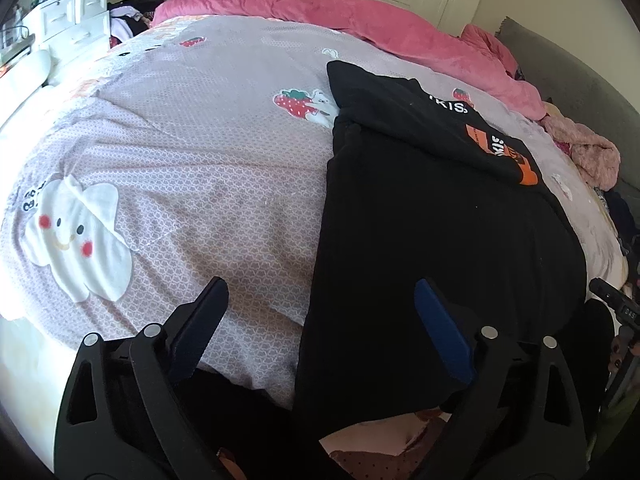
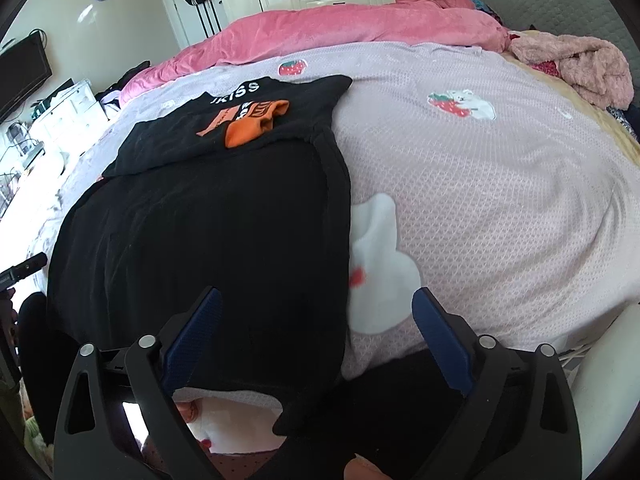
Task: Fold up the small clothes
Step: 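Grasp the shirt hem with the left gripper while the right gripper grasps it too, then lift the hem with both grippers and fold it over toward the collar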
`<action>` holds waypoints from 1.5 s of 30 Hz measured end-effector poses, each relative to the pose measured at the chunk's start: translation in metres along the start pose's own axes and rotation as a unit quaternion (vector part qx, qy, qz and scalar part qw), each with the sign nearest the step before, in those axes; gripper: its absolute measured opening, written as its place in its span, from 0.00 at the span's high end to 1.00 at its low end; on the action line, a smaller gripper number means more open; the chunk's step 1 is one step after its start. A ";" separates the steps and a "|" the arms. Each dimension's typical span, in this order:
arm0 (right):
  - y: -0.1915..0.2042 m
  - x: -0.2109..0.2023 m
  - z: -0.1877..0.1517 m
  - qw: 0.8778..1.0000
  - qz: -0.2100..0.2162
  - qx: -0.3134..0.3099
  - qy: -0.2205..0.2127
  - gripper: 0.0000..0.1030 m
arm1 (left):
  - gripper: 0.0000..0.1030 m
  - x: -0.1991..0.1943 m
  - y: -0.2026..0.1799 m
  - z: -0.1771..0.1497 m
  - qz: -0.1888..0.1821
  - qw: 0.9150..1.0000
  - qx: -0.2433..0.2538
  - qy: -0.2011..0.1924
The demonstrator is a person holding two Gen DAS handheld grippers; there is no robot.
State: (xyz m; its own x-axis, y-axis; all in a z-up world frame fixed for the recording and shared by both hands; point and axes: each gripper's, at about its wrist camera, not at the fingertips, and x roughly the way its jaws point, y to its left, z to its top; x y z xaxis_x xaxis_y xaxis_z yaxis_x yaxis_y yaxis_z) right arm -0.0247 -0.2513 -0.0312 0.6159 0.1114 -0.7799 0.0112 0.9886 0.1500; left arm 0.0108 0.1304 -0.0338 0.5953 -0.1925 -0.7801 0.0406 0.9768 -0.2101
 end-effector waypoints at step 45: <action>-0.007 -0.019 0.082 0.991 0.072 0.009 -0.111 0.94 | 0.96 -0.005 0.001 0.074 -0.082 0.993 -0.052 -0.066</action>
State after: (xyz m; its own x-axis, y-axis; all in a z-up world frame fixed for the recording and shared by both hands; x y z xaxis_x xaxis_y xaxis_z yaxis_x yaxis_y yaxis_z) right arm 0.0277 -0.2690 0.0322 0.7710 0.2232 -0.5964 -0.0756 0.9620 0.2622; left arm 0.0671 0.1395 0.0130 0.6873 -0.3283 -0.6479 0.0670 0.9169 -0.3935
